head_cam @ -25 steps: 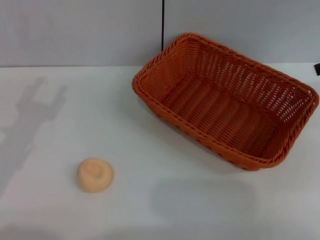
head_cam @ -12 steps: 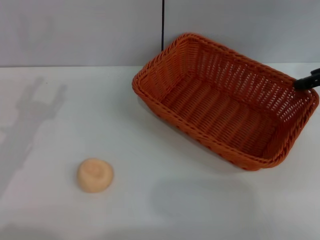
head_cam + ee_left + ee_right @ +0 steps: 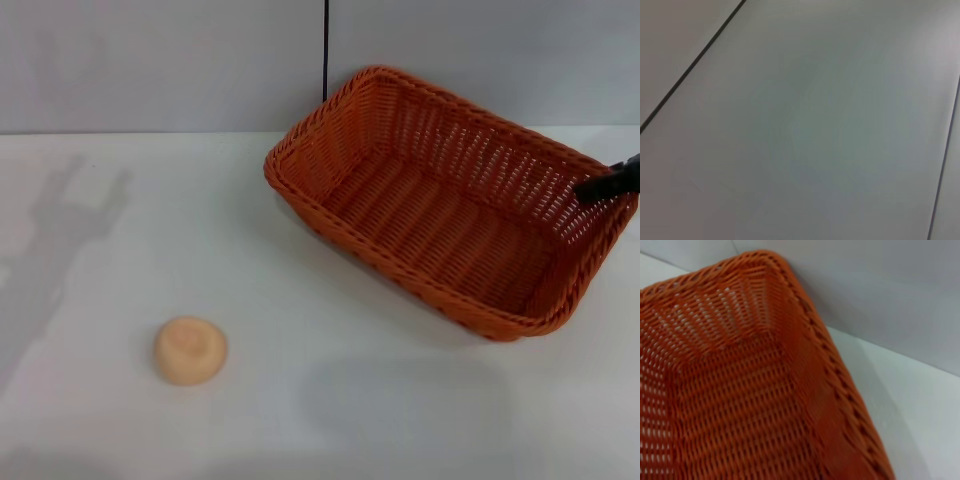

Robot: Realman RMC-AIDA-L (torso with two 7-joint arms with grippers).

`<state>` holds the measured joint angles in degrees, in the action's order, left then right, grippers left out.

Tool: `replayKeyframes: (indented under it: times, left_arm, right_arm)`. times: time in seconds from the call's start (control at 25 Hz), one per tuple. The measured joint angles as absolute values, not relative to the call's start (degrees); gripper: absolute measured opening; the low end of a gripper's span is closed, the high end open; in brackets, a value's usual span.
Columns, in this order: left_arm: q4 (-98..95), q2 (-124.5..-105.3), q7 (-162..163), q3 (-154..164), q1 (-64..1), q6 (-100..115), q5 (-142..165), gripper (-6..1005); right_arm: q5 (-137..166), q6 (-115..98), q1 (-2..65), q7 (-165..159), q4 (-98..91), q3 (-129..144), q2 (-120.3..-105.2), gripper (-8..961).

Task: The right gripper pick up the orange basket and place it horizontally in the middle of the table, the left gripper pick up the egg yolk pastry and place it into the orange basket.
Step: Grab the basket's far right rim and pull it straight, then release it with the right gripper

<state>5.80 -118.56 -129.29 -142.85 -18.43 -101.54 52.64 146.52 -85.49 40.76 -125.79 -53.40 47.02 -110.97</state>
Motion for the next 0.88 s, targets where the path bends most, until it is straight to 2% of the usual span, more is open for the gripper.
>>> replayKeyframes:
  times: [0.16, 0.4, 0.64, 0.84, 0.88]
  left_arm:
    - [5.8, -118.56, -129.3, -142.8, -18.5, -101.5, 52.6, 800]
    - [5.8, -118.56, -129.3, -142.8, -18.5, -101.5, 52.6, 800]
    - [5.8, -118.56, -129.2, -142.9, -18.4, -101.5, 52.6, 800]
    - [5.8, -118.56, -129.1, -143.0, -18.4, -101.5, 52.6, 800]
    - [5.8, -118.56, -129.1, -143.0, -18.4, -101.6, 52.6, 800]
  right_arm:
    - [146.3, -85.8, 40.6, -124.6, -53.5, 47.0, -111.44, 585]
    - [146.2, -85.9, 40.5, -124.2, -53.5, 47.0, -111.45, 325]
    - [146.1, -86.0, 40.5, -123.9, -53.5, 47.0, -111.52, 193]
    - [144.0, -87.0, 40.0, -122.7, -54.0, 46.3, -111.59, 193]
    - [140.4, -88.6, 39.5, -122.2, -54.3, 46.2, -111.14, 193]
